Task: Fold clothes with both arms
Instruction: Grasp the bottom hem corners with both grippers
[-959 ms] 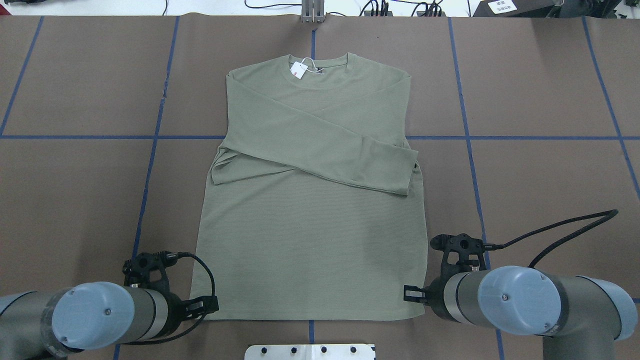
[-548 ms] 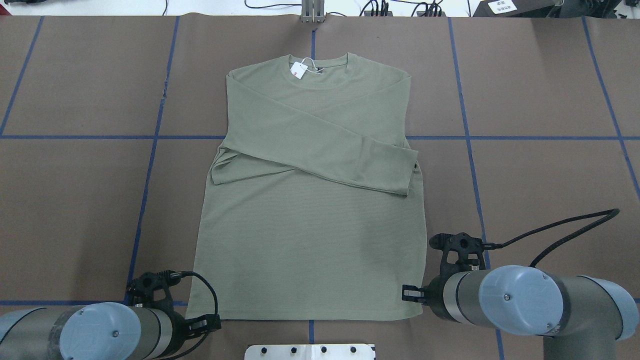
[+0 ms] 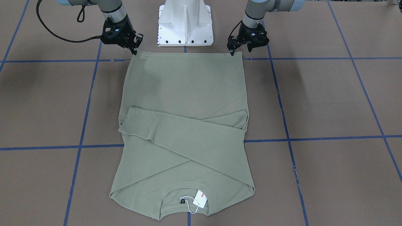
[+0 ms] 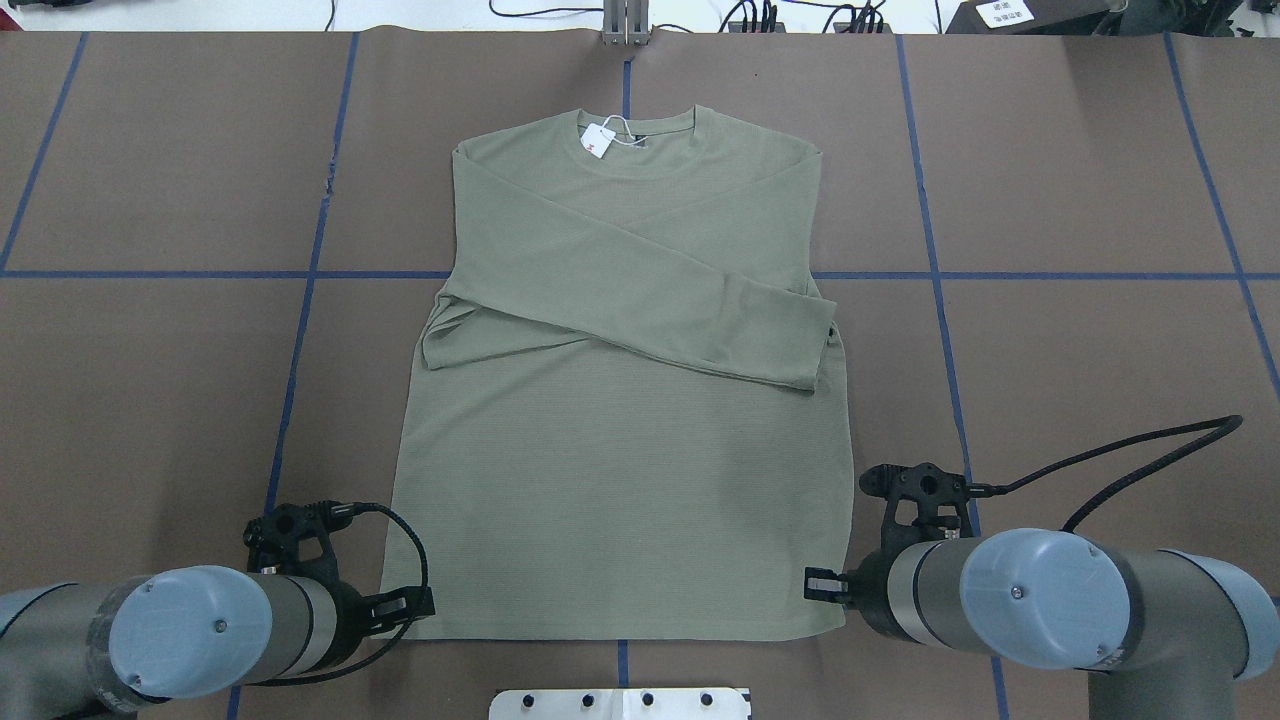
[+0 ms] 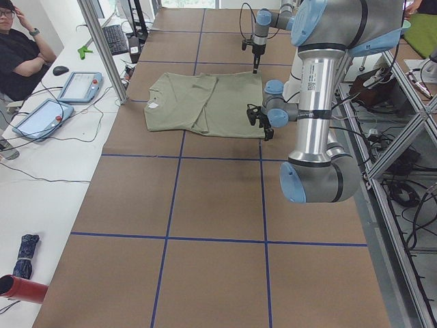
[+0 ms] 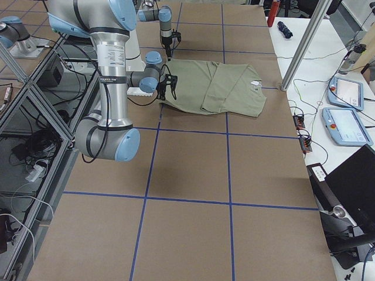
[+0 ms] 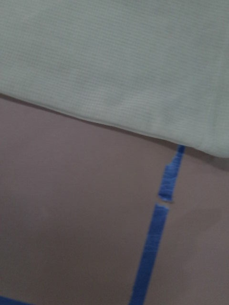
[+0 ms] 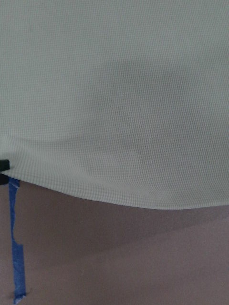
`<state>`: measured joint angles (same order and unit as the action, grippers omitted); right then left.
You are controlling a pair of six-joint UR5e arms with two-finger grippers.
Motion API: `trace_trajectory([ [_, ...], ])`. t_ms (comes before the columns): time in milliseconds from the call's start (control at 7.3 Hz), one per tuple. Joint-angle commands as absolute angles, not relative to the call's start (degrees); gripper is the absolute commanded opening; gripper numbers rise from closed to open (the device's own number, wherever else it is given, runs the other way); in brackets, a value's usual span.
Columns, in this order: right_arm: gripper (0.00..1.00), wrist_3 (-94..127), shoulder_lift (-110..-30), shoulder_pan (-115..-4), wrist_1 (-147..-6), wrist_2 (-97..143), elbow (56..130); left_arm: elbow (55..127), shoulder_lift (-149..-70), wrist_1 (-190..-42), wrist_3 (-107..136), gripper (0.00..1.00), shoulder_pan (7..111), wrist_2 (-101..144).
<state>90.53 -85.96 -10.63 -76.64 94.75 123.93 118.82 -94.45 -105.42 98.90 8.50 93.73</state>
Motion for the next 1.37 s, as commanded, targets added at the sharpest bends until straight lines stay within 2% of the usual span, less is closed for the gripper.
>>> trace_trajectory([
  [0,0.00,90.53,-85.96,-10.55,-76.64,94.75,123.84,117.34,-95.35,-105.47,98.09,0.95,8.18,92.46],
  [411,0.00,90.53,-85.96,-10.63,-76.64,94.75,123.84,116.54,-96.94,-105.38,98.17,0.86,7.91,92.46],
  [548,0.00,90.53,-85.96,-10.72,-76.64,94.75,123.84,116.63,-96.86,-105.38,98.17,0.80,7.91,92.46],
  [959,0.00,90.53,-85.96,-10.90,-76.64,94.92,123.84,117.07,-96.59,-105.38,98.26,0.50,7.82,92.37],
  [1233,0.00,90.53,-85.96,-10.99,-76.64,94.92,123.92,117.07,-96.42,-105.38,98.35,0.43,7.74,92.29],
])
